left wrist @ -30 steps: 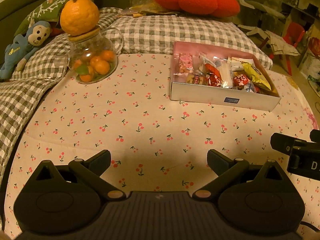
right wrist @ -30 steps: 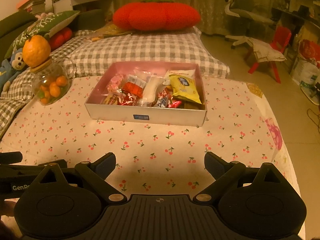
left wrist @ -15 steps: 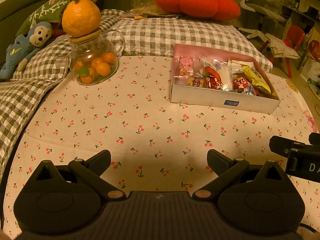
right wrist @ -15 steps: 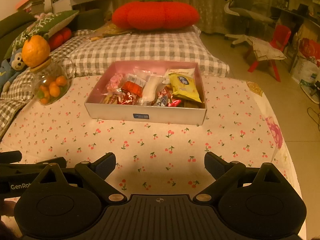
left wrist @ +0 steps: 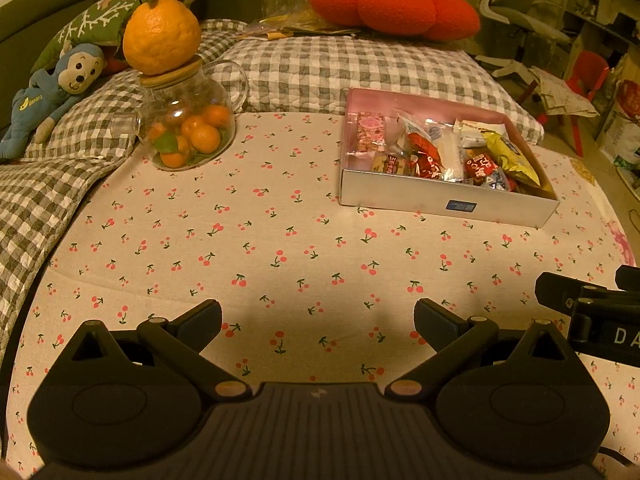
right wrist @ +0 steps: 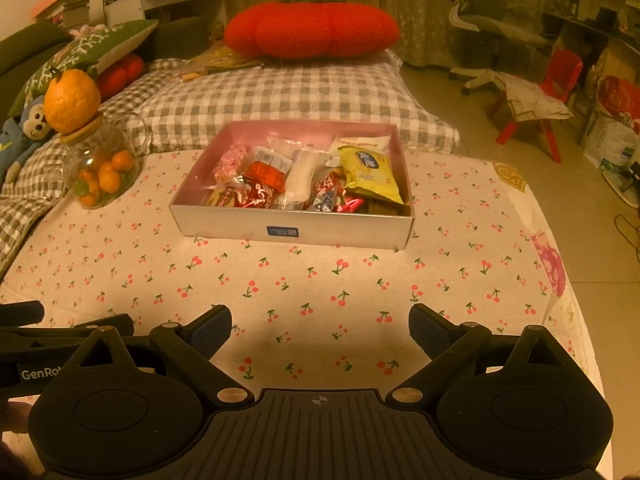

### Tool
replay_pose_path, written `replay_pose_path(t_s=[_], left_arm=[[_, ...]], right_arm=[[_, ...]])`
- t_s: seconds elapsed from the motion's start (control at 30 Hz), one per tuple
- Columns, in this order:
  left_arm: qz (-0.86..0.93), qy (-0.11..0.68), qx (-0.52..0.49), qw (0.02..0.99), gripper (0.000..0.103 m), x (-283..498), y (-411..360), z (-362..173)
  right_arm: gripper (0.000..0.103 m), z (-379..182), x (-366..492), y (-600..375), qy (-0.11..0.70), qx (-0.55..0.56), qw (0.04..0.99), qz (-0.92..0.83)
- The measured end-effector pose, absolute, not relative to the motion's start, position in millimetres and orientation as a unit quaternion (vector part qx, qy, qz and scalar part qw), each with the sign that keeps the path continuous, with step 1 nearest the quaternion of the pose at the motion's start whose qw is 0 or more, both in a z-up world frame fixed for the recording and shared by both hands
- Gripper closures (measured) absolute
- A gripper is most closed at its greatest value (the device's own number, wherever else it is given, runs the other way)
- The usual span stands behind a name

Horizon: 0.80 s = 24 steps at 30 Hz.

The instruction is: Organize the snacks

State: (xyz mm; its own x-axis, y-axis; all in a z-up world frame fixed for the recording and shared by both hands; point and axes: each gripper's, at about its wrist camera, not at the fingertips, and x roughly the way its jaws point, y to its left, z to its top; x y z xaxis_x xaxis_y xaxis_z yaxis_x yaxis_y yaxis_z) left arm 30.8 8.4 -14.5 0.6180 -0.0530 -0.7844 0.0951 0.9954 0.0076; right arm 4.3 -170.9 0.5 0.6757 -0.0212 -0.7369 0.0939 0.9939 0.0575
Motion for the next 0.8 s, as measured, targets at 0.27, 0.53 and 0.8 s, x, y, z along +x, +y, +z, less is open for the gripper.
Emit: replay_pose_path(t_s=[0.27,0.53,0.8], left_arm=[[-0.041,0.435,0.025,0.899,0.001,30.6,8.1,-14.8],[-0.040,0.435,0.025,0.899,0.000,30.5,7.9,-14.9],[-0.038,0.429,0.029,0.902,0.001,28.9,7.9,-14.2]], right_arm=[[0.006,-0.4,4.4,-170.7,0.402,0.045,0.914,-0.031],[0.006,-3.6,3.5,-169.7,0.404,0.045,0.913,-0.030],[0.006,-2.9,4.0,-169.9,0.405,0.045,0.913,-0.030]])
